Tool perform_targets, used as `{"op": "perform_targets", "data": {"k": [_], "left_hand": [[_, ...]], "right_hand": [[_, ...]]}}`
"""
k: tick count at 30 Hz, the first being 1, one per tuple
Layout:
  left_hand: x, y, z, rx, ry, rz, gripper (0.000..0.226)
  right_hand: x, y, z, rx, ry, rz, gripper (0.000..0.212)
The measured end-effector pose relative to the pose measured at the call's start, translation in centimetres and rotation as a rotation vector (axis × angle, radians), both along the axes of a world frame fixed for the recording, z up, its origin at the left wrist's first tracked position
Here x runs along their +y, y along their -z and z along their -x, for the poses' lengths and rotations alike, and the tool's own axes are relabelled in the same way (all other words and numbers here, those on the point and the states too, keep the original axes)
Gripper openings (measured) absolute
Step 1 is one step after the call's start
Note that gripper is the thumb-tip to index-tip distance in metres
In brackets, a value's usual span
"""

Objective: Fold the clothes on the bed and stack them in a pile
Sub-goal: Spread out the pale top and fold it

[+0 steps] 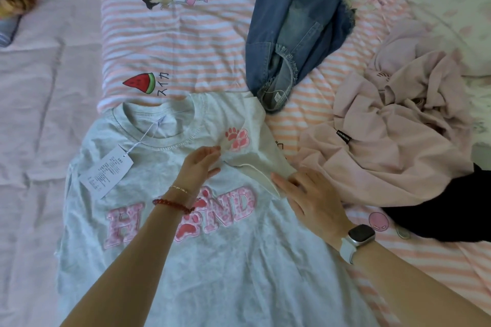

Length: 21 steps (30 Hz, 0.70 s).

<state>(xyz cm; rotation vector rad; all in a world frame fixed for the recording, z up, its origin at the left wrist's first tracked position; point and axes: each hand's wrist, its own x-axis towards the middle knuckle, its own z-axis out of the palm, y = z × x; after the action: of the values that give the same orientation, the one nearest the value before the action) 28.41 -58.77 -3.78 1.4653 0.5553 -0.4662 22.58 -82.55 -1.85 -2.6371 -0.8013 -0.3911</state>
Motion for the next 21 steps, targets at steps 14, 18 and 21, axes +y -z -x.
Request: {"op": "perform_targets", "data": {"k": [14,18,21], "left_hand": [[-1.5,-0.6,-1.2,-0.181,0.048,-0.183,0.034],[0.0,1.0,1.0,-0.004,0.119,-0.315,0.033],[0.2,0.8,-0.2,-0.004,0.222,-0.348,0.021]], "right_hand": [[-0.3,0.4,1.4,0.149,0.013,0.011,0.035],[0.1,0.6,2.1,0.351,-0.088,0.163,0.033],[0.3,0.3,2.1,0.395,-0.061,0.13,0.034]]}}
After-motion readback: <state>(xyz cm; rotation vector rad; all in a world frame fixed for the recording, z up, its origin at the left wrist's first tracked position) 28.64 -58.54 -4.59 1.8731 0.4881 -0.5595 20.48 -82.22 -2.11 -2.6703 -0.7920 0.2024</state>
